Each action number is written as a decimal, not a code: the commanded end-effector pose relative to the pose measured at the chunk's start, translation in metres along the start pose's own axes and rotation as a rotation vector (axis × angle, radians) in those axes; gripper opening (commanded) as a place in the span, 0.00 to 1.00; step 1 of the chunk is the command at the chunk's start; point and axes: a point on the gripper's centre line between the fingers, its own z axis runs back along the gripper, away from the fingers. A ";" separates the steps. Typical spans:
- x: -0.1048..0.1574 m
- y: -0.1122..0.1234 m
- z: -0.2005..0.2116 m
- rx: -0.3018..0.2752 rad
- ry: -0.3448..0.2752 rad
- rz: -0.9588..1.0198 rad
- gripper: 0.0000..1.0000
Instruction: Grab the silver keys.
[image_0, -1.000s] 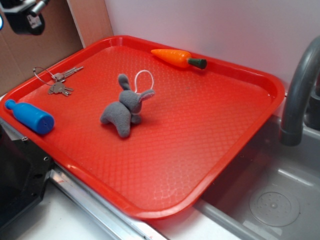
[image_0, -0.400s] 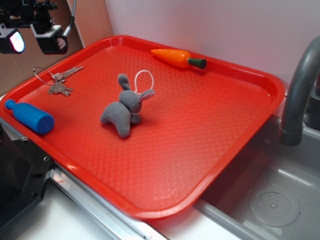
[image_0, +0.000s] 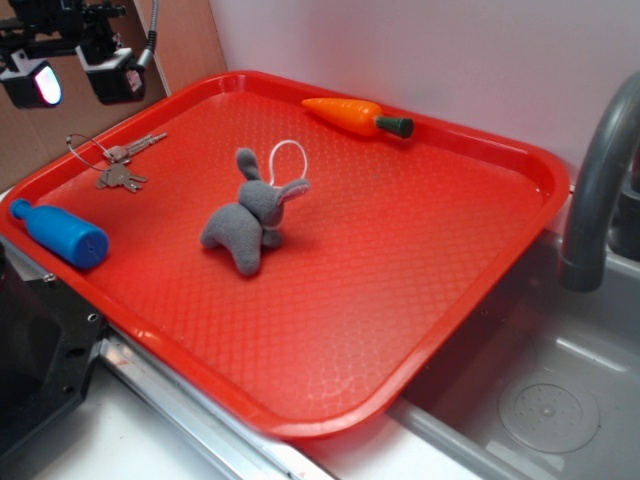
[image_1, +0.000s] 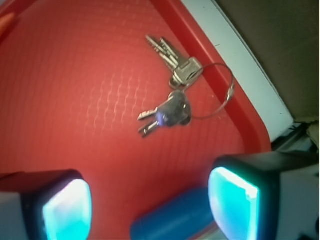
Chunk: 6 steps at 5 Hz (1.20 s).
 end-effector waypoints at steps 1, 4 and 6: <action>0.021 0.019 -0.003 0.005 -0.043 0.121 1.00; 0.039 0.048 -0.034 0.054 -0.009 0.222 1.00; 0.046 0.047 -0.039 0.066 0.014 0.207 1.00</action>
